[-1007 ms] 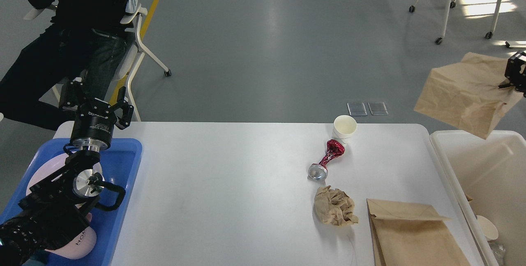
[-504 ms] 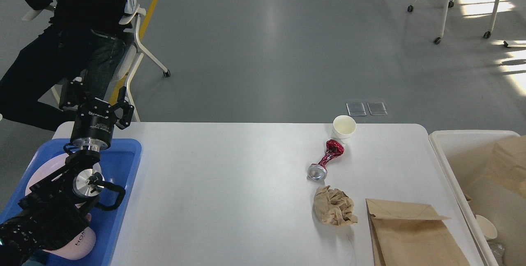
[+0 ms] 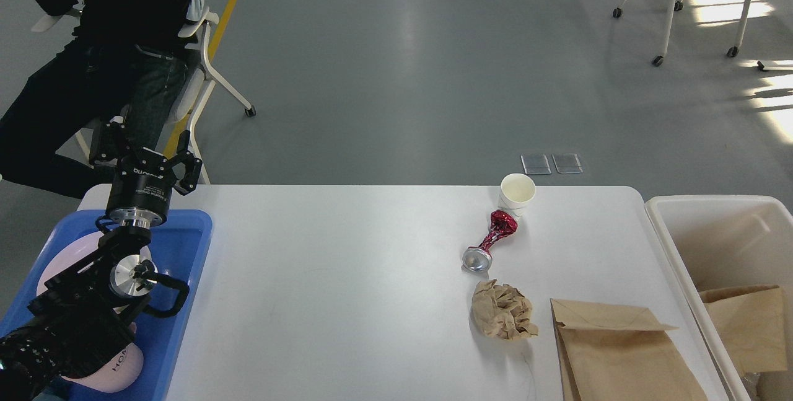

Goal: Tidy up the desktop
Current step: 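Grasp the brown paper bag, lift it and drop it into the bin, then swing the right gripper back over the table toward the paper cup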

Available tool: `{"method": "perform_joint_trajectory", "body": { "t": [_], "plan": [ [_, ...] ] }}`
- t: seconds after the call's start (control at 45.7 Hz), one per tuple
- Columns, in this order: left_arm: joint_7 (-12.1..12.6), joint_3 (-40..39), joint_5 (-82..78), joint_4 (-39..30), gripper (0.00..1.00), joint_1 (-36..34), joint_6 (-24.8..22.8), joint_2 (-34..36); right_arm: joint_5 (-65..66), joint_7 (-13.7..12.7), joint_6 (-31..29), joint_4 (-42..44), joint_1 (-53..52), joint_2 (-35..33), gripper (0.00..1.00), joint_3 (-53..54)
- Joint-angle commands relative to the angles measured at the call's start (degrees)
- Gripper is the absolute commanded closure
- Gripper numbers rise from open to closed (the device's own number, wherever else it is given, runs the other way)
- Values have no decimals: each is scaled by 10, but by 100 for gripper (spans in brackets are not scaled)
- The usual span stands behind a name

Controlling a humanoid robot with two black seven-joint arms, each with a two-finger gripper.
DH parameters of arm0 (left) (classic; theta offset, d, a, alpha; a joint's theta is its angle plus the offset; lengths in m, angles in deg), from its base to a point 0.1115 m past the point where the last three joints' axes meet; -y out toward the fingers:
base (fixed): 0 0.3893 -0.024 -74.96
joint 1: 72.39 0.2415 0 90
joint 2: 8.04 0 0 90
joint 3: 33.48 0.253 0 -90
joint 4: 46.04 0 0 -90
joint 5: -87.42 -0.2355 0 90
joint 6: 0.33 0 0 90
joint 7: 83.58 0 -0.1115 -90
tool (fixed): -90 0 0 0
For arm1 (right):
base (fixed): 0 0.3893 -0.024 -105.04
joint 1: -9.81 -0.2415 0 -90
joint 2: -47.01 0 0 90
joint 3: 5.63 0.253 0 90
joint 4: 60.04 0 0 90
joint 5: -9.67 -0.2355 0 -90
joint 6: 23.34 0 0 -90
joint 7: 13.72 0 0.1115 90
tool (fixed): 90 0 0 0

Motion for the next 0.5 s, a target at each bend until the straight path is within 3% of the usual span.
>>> {"method": "perform_joint_trajectory", "body": {
  "t": [0.0, 0.109, 0.482],
  "plan": [
    [0, 0, 0, 0, 3, 0, 0, 0, -1, 0, -4, -4, -47, 23, 0, -12],
    [0, 0, 1, 0, 3, 0, 0, 0, 0, 3, -40, -13, -115, 42, 0, -50],
    [0, 0, 1, 0, 3, 0, 0, 0, -3, 3, -258, -22, -295, 191, 0, -124]
  ]
}}
